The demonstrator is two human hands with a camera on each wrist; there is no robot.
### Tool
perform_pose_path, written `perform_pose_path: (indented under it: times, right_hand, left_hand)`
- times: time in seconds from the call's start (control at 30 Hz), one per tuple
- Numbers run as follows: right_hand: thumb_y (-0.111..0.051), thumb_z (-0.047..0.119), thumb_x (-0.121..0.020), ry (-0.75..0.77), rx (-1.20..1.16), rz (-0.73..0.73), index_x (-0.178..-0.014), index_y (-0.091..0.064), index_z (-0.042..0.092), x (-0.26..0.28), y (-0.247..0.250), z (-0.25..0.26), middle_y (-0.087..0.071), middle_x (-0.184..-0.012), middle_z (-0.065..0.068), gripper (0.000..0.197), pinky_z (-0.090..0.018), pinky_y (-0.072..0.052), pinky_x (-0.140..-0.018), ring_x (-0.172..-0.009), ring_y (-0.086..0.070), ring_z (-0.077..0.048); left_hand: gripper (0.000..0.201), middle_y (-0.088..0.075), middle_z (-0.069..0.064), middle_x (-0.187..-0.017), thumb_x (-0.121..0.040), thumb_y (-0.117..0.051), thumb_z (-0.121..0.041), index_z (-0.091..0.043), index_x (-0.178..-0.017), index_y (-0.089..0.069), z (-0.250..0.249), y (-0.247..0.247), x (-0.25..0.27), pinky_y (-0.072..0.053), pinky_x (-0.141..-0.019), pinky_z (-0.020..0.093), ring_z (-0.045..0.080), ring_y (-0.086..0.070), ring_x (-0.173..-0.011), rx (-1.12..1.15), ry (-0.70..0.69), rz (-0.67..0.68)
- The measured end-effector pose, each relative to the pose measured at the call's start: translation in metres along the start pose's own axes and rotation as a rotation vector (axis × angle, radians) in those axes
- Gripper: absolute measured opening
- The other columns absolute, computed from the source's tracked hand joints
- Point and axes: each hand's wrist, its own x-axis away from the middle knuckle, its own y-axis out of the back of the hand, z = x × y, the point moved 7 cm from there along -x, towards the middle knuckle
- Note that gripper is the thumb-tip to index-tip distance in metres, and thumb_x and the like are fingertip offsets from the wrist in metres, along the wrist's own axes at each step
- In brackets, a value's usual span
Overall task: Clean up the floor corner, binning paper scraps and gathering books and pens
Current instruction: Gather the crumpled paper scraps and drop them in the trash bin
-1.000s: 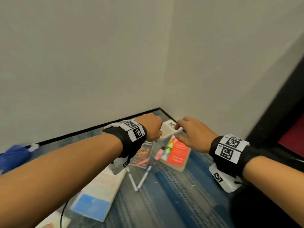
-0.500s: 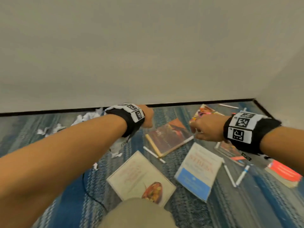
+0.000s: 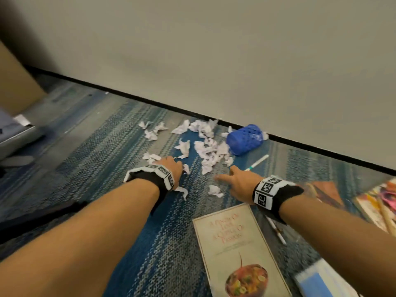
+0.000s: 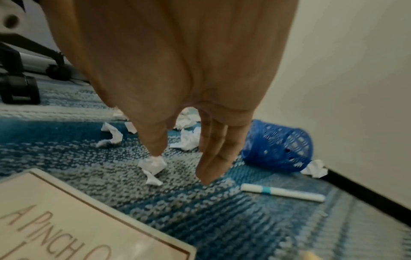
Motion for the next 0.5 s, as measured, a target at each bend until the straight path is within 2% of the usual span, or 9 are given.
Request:
perform_pose_path:
  times: [0.03, 0.1, 0.2, 0.27, 0.4, 0.5]
  right_hand:
    - [-0.046, 0.021, -0.096, 0.01, -0.019, -0.015, -0.148, -0.021, 0.039, -0.013, -0.006, 0.003, -0.029, -0.145, -0.019, 0.061, -0.038, -0.046, -0.076, -0.103, -0.057, -0.037]
    - [-0.053, 0.028, -0.095, 0.041, -0.049, -0.058, -0.148, -0.026, 0.036, -0.033, -0.016, 0.009, -0.033, -0.14, -0.019, 0.06, -0.039, -0.046, -0.084, -0.11, -0.055, -0.039]
    - [-0.06, 0.032, -0.091, 0.107, -0.115, -0.133, -0.136, -0.042, 0.022, -0.048, -0.026, 0.014, -0.042, -0.126, -0.012, 0.049, -0.034, -0.044, -0.082, -0.104, -0.056, -0.033]
    - [-0.061, 0.031, -0.09, 0.15, -0.152, -0.174, -0.124, -0.049, 0.018, -0.05, -0.032, 0.018, -0.044, -0.121, -0.009, 0.038, -0.033, -0.044, -0.081, -0.099, -0.057, -0.03]
    - [-0.052, 0.028, -0.096, 0.241, -0.048, -0.167, -0.118, -0.048, 0.012, -0.055, -0.043, 0.025, -0.046, -0.117, -0.011, 0.027, -0.037, -0.047, -0.081, -0.098, -0.057, -0.031]
    - [-0.05, 0.007, -0.095, 0.281, 0.107, -0.067, -0.122, -0.043, 0.007, -0.058, -0.039, 0.027, -0.046, -0.122, -0.018, 0.028, -0.037, -0.043, -0.075, -0.1, -0.059, -0.034]
  left_hand:
    - [0.054, -0.041, 0.021, -0.132, -0.094, -0.052, -0.041, -0.015, -0.138, -0.034, 0.008, -0.009, -0.002, -0.048, -0.083, 0.043, 0.035, -0.051, -0.109, 0.049, 0.046, -0.027]
    - [0.068, -0.026, 0.024, -0.143, -0.091, -0.054, -0.049, -0.022, -0.146, -0.022, 0.012, -0.03, -0.007, -0.047, -0.092, 0.049, 0.042, -0.042, -0.122, 0.187, 0.078, -0.048]
    - [0.061, -0.024, 0.021, -0.141, -0.092, -0.056, -0.045, -0.024, -0.142, -0.029, -0.007, -0.063, -0.014, -0.045, -0.095, 0.049, 0.041, -0.041, -0.12, 0.356, 0.041, -0.031]
    - [0.049, -0.026, 0.017, -0.137, -0.096, -0.053, -0.038, -0.021, -0.137, -0.035, -0.017, -0.075, -0.015, -0.044, -0.095, 0.047, 0.039, -0.038, -0.118, 0.395, 0.065, -0.085]
    - [0.033, -0.031, 0.019, -0.134, -0.101, -0.042, -0.018, -0.012, -0.133, -0.036, -0.015, -0.084, -0.014, -0.045, -0.095, 0.047, 0.039, -0.035, -0.121, 0.417, 0.195, -0.11]
    - [0.029, -0.046, 0.019, -0.122, -0.1, -0.038, -0.011, -0.007, -0.128, -0.037, -0.006, -0.074, -0.007, -0.047, -0.086, 0.044, 0.036, -0.049, -0.108, 0.46, 0.234, -0.082]
